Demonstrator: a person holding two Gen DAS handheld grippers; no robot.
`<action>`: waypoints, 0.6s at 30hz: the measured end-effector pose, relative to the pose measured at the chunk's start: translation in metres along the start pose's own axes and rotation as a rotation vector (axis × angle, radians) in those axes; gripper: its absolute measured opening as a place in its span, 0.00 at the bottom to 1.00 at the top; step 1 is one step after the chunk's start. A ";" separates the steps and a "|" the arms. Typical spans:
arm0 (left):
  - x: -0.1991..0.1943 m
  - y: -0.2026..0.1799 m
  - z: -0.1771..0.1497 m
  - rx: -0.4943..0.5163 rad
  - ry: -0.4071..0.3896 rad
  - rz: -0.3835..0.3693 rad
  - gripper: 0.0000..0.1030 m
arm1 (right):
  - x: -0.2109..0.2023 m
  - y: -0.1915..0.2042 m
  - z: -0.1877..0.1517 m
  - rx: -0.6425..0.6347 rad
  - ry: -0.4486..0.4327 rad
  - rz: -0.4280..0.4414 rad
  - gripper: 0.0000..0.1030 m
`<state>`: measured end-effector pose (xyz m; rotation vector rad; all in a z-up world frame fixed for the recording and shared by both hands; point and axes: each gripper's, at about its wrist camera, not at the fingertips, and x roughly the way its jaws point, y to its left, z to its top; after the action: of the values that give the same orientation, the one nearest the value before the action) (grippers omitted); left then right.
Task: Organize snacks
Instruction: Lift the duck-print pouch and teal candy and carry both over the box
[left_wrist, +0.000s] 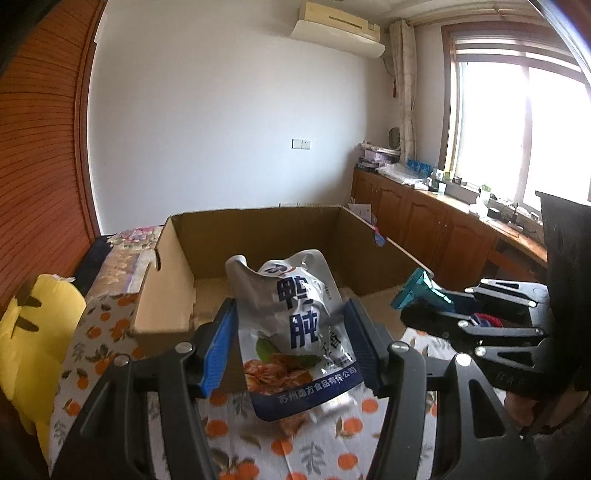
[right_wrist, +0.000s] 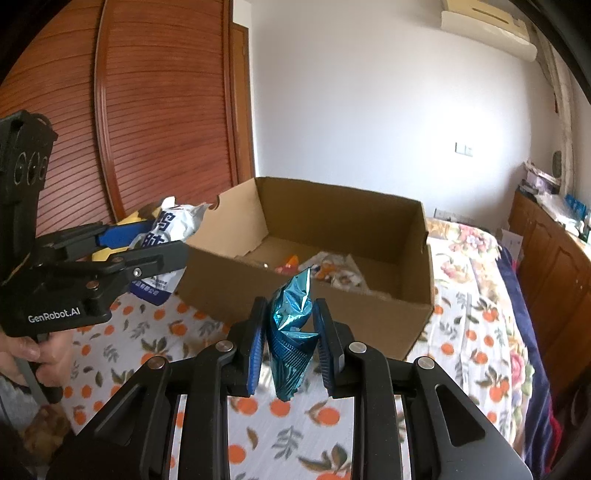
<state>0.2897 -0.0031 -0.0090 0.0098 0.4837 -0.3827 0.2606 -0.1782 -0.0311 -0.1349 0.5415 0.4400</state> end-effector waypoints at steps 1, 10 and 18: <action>0.003 0.001 0.002 0.001 -0.004 -0.001 0.56 | 0.004 -0.002 0.004 -0.001 -0.003 0.002 0.23; 0.031 0.018 0.024 -0.007 -0.037 0.008 0.56 | 0.033 -0.015 0.030 -0.027 -0.032 0.017 0.23; 0.065 0.031 0.035 -0.019 -0.033 0.026 0.56 | 0.062 -0.023 0.045 -0.032 -0.041 0.030 0.23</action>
<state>0.3695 -0.0011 -0.0102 -0.0088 0.4543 -0.3518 0.3394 -0.1651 -0.0249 -0.1487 0.4968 0.4801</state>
